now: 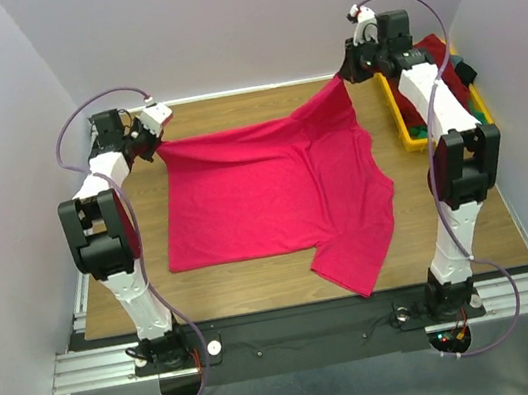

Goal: Fold and stack the t-shirts
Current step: Fold the tshirt

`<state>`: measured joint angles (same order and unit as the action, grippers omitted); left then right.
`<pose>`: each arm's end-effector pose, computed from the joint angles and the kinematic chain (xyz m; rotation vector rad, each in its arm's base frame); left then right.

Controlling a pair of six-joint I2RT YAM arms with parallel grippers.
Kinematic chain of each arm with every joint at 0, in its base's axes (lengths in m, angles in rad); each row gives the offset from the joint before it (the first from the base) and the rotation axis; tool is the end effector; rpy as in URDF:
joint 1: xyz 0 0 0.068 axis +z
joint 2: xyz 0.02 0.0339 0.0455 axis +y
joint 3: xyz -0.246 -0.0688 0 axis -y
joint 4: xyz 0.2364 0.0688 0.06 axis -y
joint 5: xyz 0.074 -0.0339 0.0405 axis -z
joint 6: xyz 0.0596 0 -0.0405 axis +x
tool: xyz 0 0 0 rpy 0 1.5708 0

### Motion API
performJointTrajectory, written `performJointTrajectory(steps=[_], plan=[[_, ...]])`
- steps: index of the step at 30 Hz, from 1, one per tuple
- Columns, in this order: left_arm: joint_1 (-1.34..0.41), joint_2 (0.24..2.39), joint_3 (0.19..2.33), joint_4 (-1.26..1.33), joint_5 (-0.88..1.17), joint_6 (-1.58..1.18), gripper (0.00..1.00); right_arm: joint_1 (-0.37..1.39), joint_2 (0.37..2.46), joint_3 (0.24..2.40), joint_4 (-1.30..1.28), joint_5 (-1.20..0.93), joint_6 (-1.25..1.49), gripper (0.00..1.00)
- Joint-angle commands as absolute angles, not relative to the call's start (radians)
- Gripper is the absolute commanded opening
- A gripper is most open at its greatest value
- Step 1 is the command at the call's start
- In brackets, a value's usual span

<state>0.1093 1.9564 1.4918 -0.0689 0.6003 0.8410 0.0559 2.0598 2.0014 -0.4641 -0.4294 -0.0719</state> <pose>0.4578 0.0164 0.2265 1.0315 1.7181 -0.0278 0.4840 0.0519 0.3128 -0.3896 2.0335 0.4384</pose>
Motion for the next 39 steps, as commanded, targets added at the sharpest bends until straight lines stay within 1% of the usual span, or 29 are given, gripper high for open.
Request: performJointTrajectory(steps=[1,9,19,24,28,32,35,39], plan=[[0.12,1.852,1.433,-0.005,0.644,0.887,0.0,0.061,1.947,1.95,-0.457,-0.453,-0.107,0.01],[0.129,1.77,1.306,0.058,0.69,0.943,0.0,0.061,1.838,1.792,-0.471,-0.46,-0.13,0.01],[0.147,1.681,1.164,0.04,0.732,1.026,0.0,0.061,1.692,1.588,-0.497,-0.474,-0.161,0.0],[0.152,1.671,1.12,0.006,0.747,1.089,0.0,0.061,1.635,1.488,-0.508,-0.509,-0.17,0.01],[0.15,1.678,1.075,0.002,0.732,1.138,0.0,0.063,1.597,1.367,-0.518,-0.555,-0.166,0.01],[0.15,1.703,1.077,-0.026,0.718,1.163,0.0,0.064,1.588,1.264,-0.523,-0.59,-0.16,0.01],[0.15,1.716,1.077,-0.043,0.706,1.19,0.0,0.066,1.583,1.206,-0.528,-0.592,-0.164,0.01],[0.147,1.723,1.068,-0.069,0.693,1.223,0.0,0.068,1.583,1.181,-0.528,-0.581,-0.166,0.01]])
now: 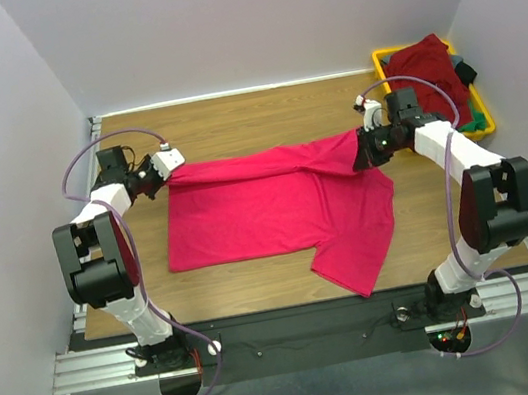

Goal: Fold and stack the t-shirts
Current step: Fold the tshirt

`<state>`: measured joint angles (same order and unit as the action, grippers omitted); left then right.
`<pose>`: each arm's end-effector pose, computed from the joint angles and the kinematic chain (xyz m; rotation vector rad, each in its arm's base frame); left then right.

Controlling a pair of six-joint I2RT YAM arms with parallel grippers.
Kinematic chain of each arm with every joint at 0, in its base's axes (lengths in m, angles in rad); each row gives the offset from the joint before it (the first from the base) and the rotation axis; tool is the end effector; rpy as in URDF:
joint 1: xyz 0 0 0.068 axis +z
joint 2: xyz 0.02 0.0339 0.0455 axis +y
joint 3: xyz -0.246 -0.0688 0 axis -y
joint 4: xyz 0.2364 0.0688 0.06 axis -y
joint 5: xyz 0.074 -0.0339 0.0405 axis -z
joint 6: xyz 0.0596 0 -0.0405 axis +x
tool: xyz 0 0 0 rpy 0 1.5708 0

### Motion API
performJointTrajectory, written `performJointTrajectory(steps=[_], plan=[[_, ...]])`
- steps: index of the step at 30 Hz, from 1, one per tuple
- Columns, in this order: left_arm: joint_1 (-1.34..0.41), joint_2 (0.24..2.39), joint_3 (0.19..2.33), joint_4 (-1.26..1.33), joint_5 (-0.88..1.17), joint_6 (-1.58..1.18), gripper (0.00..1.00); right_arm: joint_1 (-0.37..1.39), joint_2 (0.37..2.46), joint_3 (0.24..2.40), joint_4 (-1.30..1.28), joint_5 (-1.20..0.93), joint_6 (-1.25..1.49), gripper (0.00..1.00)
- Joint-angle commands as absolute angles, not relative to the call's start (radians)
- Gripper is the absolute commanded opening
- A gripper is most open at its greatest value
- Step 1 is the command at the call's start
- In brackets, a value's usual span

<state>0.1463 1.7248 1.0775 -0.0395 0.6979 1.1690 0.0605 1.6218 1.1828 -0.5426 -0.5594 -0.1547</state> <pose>0.3766 0.0168 0.1860 1.3097 1.6134 0.0027 0.3387 0.0522 0.2095 -0.4758 2.4150 0.6685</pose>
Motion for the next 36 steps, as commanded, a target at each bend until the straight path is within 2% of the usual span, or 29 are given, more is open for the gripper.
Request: performJointTrajectory(steps=[1,7,14,15,17,18,21,22,24,25,31,36], plan=[[0.146,1.72,1.068,-0.072,0.689,1.227,0.0,0.067,1.586,1.18,-0.532,-0.58,-0.167,0.01],[0.146,1.672,1.06,-0.098,0.689,1.259,0.0,0.067,1.542,1.209,-0.58,-0.557,-0.195,0.01],[0.117,1.666,1.0,-0.126,0.664,1.347,0.02,0.072,1.551,1.111,-0.601,-0.584,-0.23,0.0],[0.114,1.669,0.991,-0.132,0.646,1.361,0.12,0.08,1.569,1.106,-0.615,-0.586,-0.244,0.09],[0.11,1.667,0.991,-0.155,0.632,1.382,0.24,0.083,1.586,1.114,-0.632,-0.574,-0.258,0.31],[0.11,1.666,0.997,-0.178,0.621,1.384,0.32,0.083,1.597,1.132,-0.647,-0.548,-0.271,0.47],[0.12,1.664,1.031,-0.245,0.62,1.378,0.4,0.077,1.597,1.183,-0.655,-0.485,-0.279,0.56],[0.138,1.666,1.069,-0.264,0.632,1.367,0.49,0.072,1.604,1.23,-0.653,-0.479,-0.281,0.6],[0.161,1.67,1.112,-0.311,0.678,1.336,0.5,0.055,1.627,1.291,-0.653,-0.468,-0.284,0.61],[0.176,1.681,1.158,-0.317,0.695,1.31,0.57,0.049,1.67,1.358,-0.652,-0.462,-0.282,0.61],[0.181,1.791,1.343,-0.255,0.744,0.99,0.57,0.028,1.896,1.659,-0.646,-0.374,-0.245,0.52],[0.17,1.939,1.515,-0.229,0.695,0.774,0.57,0.02,2.101,1.833,-0.644,-0.301,-0.212,0.52]])
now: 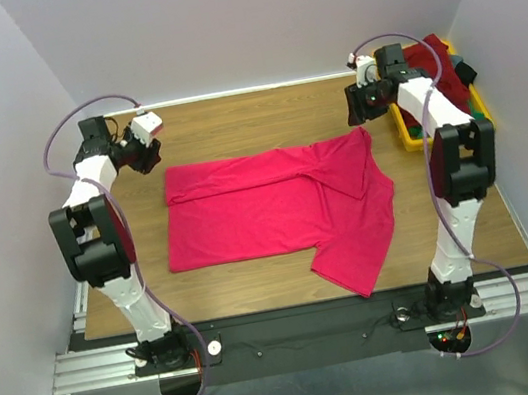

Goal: Fold and stack the t-shirts
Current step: Fold the tshirt

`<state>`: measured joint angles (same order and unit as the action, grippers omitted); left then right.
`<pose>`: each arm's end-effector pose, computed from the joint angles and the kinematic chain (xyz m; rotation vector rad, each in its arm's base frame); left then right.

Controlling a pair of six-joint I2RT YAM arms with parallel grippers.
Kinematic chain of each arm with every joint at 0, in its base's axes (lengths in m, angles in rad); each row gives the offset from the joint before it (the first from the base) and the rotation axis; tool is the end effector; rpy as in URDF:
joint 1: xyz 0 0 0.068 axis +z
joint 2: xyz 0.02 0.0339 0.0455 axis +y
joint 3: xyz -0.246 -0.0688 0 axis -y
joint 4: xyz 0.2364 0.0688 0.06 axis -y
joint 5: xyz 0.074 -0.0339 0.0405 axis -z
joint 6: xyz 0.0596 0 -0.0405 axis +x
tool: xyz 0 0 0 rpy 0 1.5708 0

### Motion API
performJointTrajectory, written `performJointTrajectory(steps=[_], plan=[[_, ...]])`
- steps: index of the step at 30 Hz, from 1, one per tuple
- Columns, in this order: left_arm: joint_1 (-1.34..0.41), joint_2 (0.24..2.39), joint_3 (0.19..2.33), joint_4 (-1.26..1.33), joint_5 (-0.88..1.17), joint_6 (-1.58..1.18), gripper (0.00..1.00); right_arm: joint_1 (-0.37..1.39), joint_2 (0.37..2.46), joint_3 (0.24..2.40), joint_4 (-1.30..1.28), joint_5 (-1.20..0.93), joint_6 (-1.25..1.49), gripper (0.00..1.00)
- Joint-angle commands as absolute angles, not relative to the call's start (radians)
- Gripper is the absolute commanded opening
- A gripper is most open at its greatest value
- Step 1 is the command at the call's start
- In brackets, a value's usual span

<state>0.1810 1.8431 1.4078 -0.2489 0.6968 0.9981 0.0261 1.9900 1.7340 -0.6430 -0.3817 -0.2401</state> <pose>0.4186 0.0377 0.2295 1.1375 1.7387 -0.0776 0.4438 0.0338 0.2352 -0.4813 2.3688 0.3734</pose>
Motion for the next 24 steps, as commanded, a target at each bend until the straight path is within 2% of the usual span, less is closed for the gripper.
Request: performJointTrajectory(steps=[1,7,15,19,24], plan=[[0.17,1.954,1.531,-0.229,0.695,0.759,0.57,0.018,2.123,1.853,-0.644,-0.292,-0.209,0.52],[0.14,2.037,1.588,-0.227,0.63,0.698,0.59,0.015,2.23,1.95,-0.644,-0.235,-0.207,0.5],[0.107,2.108,1.609,-0.236,0.552,0.666,0.59,0.006,2.231,1.924,-0.644,-0.236,-0.178,0.48],[0.101,2.12,1.618,-0.245,0.545,0.664,0.59,0.005,2.22,1.902,-0.646,-0.274,-0.167,0.36],[0.095,2.132,1.638,-0.27,0.526,0.672,0.59,0.005,2.223,1.891,-0.65,-0.307,-0.158,0.36]])
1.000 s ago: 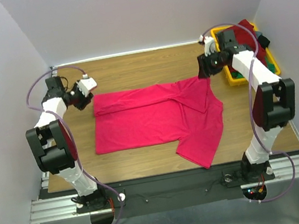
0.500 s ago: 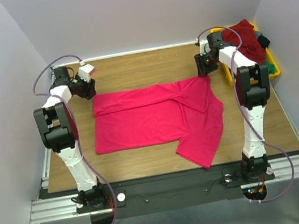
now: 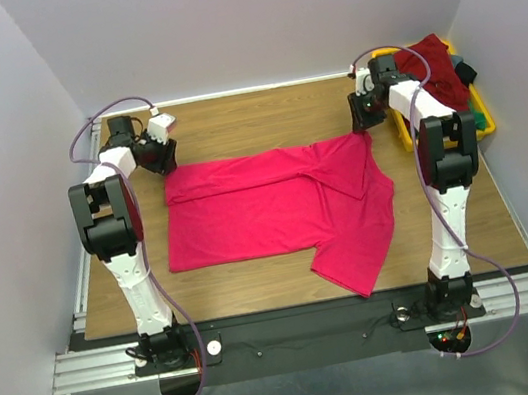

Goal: Fold and stack the t-shirts
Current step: Fold the tshirt

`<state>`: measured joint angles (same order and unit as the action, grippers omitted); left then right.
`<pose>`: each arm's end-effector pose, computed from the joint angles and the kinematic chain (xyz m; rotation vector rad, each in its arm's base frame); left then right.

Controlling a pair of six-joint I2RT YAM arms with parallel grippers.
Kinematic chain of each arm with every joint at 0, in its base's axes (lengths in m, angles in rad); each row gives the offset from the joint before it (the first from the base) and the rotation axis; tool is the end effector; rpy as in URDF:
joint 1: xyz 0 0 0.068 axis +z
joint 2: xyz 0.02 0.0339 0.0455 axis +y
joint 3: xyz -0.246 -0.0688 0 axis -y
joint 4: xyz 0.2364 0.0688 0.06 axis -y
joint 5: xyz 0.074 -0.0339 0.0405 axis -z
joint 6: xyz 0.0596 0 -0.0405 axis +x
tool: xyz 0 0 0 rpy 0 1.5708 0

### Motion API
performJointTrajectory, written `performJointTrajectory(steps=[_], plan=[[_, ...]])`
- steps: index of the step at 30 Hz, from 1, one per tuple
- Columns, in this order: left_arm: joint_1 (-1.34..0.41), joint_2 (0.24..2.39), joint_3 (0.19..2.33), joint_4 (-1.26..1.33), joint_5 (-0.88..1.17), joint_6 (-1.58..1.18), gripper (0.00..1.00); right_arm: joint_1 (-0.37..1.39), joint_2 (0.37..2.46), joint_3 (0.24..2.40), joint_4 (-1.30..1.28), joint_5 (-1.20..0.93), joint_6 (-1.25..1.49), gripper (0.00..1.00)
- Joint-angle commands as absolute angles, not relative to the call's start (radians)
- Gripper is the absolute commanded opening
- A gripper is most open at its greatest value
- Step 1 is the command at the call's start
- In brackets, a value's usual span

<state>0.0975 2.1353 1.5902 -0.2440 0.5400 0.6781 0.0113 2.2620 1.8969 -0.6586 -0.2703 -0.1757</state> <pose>0.4737 0.0155 0.1613 0.8781 2.0548 -0.2229 0.4872 0.0214 0.1624 -0.3364 2.5410 0.2881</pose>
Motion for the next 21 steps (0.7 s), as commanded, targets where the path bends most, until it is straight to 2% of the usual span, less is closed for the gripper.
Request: performJointTrajectory(steps=[1,6,9,11,12,13,15,16,19,21], plan=[[0.094,2.141,1.646,-0.281,0.52,0.673,0.59,0.003,2.226,1.89,-0.652,-0.311,-0.155,0.36],[0.094,2.178,1.686,-0.314,0.495,0.667,0.59,0.005,2.244,1.891,-0.661,-0.325,-0.16,0.33],[0.089,2.203,1.718,-0.342,0.495,0.672,0.58,0.005,2.25,1.893,-0.67,-0.347,-0.158,0.22],[0.089,2.214,1.733,-0.374,0.505,0.68,0.52,0.005,2.255,1.898,-0.676,-0.351,-0.156,0.13],[0.089,2.217,1.738,-0.391,0.509,0.683,0.49,0.005,2.255,1.902,-0.678,-0.353,-0.158,0.1],[0.089,2.215,1.743,-0.399,0.517,0.69,0.39,0.003,2.256,1.908,-0.68,-0.351,-0.156,0.01],[0.09,2.21,1.74,-0.408,0.52,0.693,0.24,-0.021,2.253,1.925,-0.68,-0.347,-0.152,0.01],[0.092,2.206,1.738,-0.407,0.517,0.696,0.12,-0.026,2.253,1.931,-0.68,-0.341,-0.153,0.01],[0.107,2.184,1.727,-0.384,0.5,0.69,0.0,-0.051,2.247,1.965,-0.678,-0.322,-0.144,0.01],[0.124,2.18,1.73,-0.377,0.488,0.686,0.0,-0.066,2.249,1.994,-0.677,-0.319,-0.146,0.01]])
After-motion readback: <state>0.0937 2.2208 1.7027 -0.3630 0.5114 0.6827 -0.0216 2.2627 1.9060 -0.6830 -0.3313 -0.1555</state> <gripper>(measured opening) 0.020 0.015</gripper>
